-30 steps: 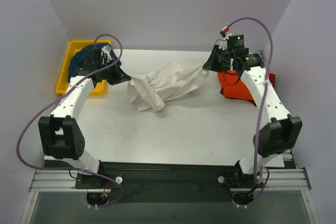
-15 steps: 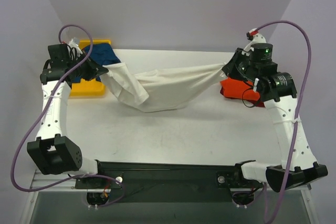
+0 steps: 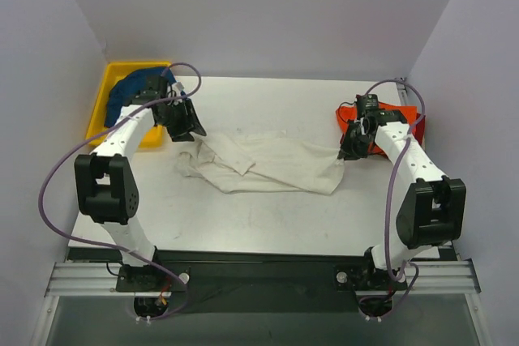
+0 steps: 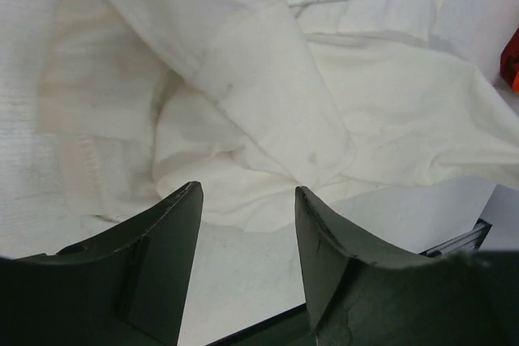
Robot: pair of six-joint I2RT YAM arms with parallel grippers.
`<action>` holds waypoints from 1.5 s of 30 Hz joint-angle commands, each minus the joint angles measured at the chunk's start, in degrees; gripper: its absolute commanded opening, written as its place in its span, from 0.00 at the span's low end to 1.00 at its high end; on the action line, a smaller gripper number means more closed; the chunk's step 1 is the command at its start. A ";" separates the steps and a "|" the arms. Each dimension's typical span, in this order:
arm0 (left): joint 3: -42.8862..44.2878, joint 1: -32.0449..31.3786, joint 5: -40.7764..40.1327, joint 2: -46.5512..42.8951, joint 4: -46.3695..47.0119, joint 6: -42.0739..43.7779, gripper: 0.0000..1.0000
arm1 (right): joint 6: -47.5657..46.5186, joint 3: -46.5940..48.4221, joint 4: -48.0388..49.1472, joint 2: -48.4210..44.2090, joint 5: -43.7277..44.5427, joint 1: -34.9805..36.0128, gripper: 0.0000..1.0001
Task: Fold and stack the t-shirts
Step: Flatten out the tshirt
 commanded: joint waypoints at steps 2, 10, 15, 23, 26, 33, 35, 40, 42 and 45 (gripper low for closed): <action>-5.04 -6.57 -3.04 -6.66 1.48 1.53 0.60 | 0.87 -0.42 0.54 -1.74 -1.15 0.39 0.00; -14.30 -19.24 1.01 -6.42 11.33 -6.91 0.60 | 0.43 -1.56 0.90 -1.39 -2.38 0.74 0.00; -10.17 -24.08 -0.13 -0.44 10.37 -5.68 0.59 | 1.14 -2.00 1.60 -1.65 -2.82 0.92 0.00; -5.95 -24.88 -6.72 5.28 7.38 -3.83 0.59 | 1.66 -3.85 2.30 -3.84 -3.09 1.10 0.00; -5.60 -25.40 -6.81 6.33 7.99 -3.83 0.59 | 1.40 -4.11 2.48 -3.93 -3.44 1.10 0.00; -4.36 -26.28 -9.27 8.36 4.57 -3.30 0.59 | 0.96 -3.85 2.39 -4.20 -3.62 1.01 0.00; -4.80 -26.89 -10.32 7.66 4.74 -3.30 0.59 | 0.79 -3.94 2.39 -4.11 -3.62 1.01 0.00; -3.58 -27.07 -11.03 8.80 3.95 -2.87 0.58 | 0.79 -4.03 2.48 -4.02 -3.70 1.10 0.00; -2.88 -26.99 -10.77 9.76 4.04 -2.69 0.55 | 0.61 -3.85 2.48 -4.02 -3.70 1.01 0.00; -2.00 -27.25 -10.33 10.47 4.39 -2.69 0.49 | 0.52 -3.59 2.48 -4.02 -3.79 1.01 0.00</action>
